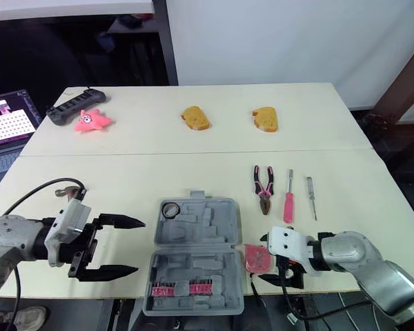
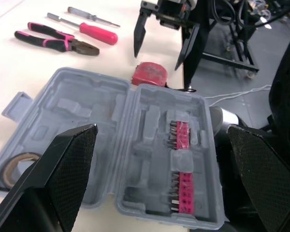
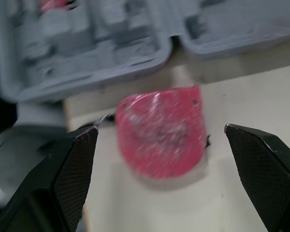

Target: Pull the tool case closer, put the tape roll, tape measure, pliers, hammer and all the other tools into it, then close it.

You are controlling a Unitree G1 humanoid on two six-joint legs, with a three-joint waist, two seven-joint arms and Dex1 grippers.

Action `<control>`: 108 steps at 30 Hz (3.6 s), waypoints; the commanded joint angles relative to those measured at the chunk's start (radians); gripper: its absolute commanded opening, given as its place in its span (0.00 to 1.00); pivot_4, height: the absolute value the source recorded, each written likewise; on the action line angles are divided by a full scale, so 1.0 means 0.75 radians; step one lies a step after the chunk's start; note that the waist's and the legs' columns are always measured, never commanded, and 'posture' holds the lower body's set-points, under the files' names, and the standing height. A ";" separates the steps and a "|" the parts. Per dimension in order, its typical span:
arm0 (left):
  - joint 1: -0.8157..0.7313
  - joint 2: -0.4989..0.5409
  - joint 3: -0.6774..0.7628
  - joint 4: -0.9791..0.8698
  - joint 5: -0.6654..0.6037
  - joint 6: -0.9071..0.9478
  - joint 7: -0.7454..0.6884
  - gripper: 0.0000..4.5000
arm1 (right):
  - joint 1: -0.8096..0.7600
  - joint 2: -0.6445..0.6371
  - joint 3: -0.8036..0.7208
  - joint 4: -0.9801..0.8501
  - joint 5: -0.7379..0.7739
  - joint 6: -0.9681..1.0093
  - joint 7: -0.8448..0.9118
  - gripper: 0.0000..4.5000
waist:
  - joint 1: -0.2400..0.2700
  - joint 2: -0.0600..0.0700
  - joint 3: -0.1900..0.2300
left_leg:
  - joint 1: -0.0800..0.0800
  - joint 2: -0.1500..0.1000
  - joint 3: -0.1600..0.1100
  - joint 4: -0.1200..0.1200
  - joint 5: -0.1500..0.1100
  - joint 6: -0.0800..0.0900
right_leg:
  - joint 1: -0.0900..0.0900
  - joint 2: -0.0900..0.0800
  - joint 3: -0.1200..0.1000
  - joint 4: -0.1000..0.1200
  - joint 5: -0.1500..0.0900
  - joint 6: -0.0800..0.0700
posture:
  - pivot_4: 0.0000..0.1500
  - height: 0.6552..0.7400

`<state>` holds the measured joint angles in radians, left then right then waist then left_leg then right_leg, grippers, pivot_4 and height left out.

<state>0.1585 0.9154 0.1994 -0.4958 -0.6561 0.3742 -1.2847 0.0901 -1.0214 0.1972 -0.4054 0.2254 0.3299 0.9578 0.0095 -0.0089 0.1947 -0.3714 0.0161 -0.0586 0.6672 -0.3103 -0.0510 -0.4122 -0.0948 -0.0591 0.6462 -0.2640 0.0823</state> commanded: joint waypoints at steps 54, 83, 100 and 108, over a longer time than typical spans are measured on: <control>0.253 -0.115 0.135 0.026 0.158 -0.256 0.161 1.00 | -1.318 0.526 0.818 0.525 -0.507 0.512 0.295 0.66 | -0.036 0.001 0.000 | -0.003 0.000 0.001 0.000 0.000 0.000 | -0.009 0.001 0.003 0.007 0.001 -0.001 | 1.00 1.00; 0.187 -0.111 0.093 0.059 0.162 -0.245 0.153 1.00 | -1.212 0.542 0.328 0.267 -0.315 0.524 0.323 0.99 | -0.031 0.000 -0.001 | -0.004 0.000 0.001 -0.001 0.000 0.000 | -0.010 0.002 0.003 0.007 0.001 -0.001 | 1.00 1.00; 0.068 -0.105 0.077 0.112 0.141 -0.217 0.112 1.00 | -0.822 0.623 0.189 0.532 -0.130 0.168 0.212 0.00 | -0.031 0.000 -0.001 | -0.003 0.000 0.002 0.000 0.000 0.000 | -0.009 0.001 0.004 0.007 0.001 -0.001 | 1.00 1.00; 0.067 -0.100 0.089 0.118 0.144 -0.217 0.102 1.00 | -0.827 0.625 0.124 0.582 -0.035 0.146 0.249 0.00 | -0.032 0.000 -0.001 | -0.003 0.000 0.002 0.000 0.000 0.000 | -0.009 0.001 0.004 0.007 0.001 -0.001 | 1.00 1.00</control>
<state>0.2103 0.8251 0.2495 -0.4002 -0.5366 0.2143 -1.1990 -0.5180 -0.5629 0.3232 0.0466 0.1661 0.4365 1.1323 -0.0142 -0.0089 0.1940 -0.3733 0.0163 -0.0570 0.6669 -0.3103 -0.0511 -0.4186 -0.0937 -0.0563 0.6515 -0.2630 0.0817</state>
